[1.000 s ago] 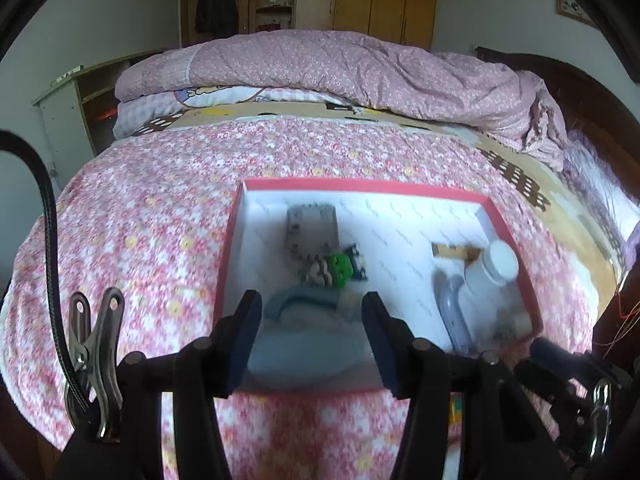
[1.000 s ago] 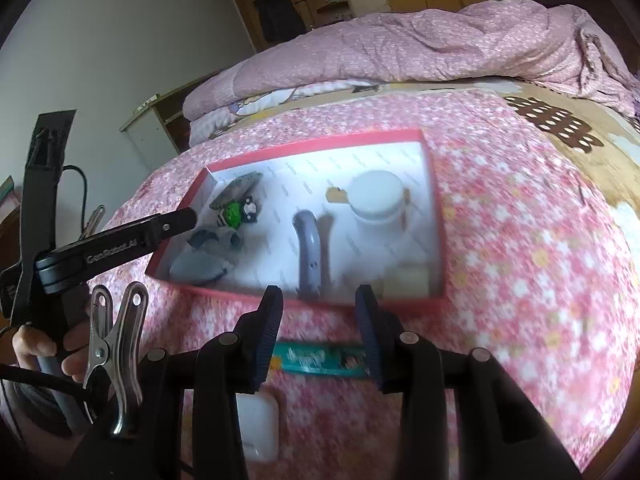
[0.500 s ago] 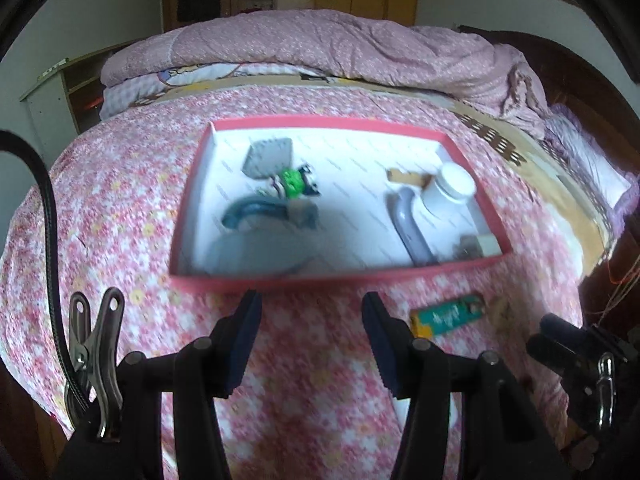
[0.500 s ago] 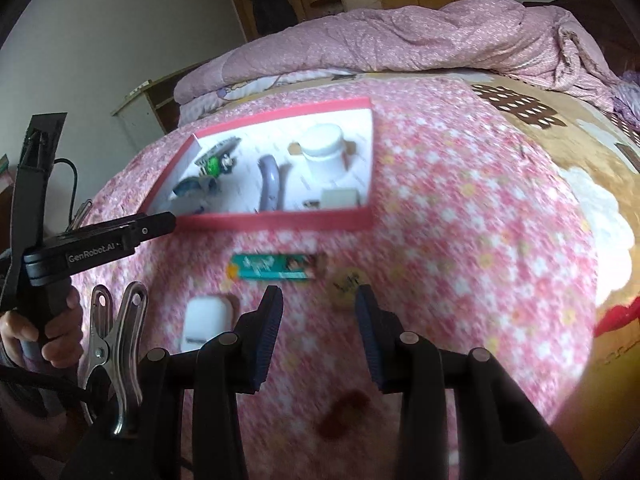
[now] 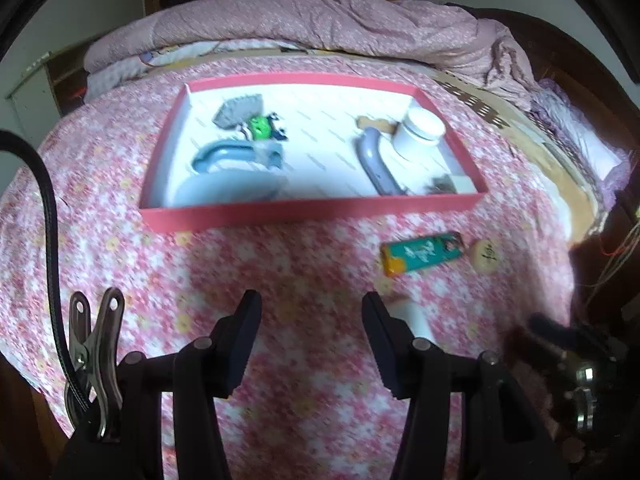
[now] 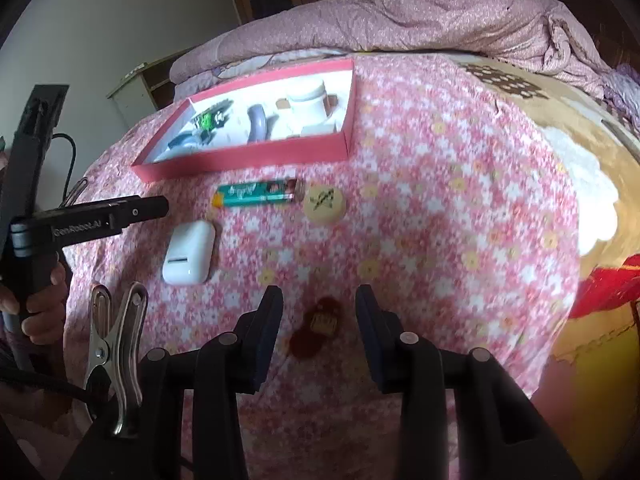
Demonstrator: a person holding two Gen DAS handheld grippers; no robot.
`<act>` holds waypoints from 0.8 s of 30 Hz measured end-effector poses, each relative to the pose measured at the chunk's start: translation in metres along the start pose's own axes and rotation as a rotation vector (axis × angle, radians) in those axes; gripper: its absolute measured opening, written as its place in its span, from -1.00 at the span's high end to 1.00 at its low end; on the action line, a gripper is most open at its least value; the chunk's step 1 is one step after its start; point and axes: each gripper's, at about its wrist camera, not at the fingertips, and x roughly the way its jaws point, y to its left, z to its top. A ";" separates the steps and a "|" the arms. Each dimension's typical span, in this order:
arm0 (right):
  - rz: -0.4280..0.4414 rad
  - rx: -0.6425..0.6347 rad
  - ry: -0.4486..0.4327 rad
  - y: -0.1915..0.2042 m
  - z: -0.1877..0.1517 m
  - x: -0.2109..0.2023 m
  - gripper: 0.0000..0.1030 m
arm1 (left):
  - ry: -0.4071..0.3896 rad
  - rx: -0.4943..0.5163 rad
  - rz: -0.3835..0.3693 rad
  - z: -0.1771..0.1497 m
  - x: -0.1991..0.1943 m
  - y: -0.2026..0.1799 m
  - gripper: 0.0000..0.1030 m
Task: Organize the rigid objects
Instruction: 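Move the left tool to the white earbud case while the right tool approaches the small red figure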
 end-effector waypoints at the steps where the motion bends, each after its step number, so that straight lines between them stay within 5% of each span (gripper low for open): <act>1: 0.004 0.002 0.002 0.000 -0.001 0.001 0.24 | 0.005 -0.002 -0.012 -0.001 0.000 -0.001 -0.07; 13: 0.048 0.057 -0.017 -0.011 -0.016 0.004 0.24 | 0.060 0.042 -0.083 -0.010 0.005 -0.031 -0.07; 24: 0.038 0.036 -0.032 -0.009 -0.018 0.004 0.24 | 0.067 0.134 -0.024 -0.023 0.018 -0.057 -0.14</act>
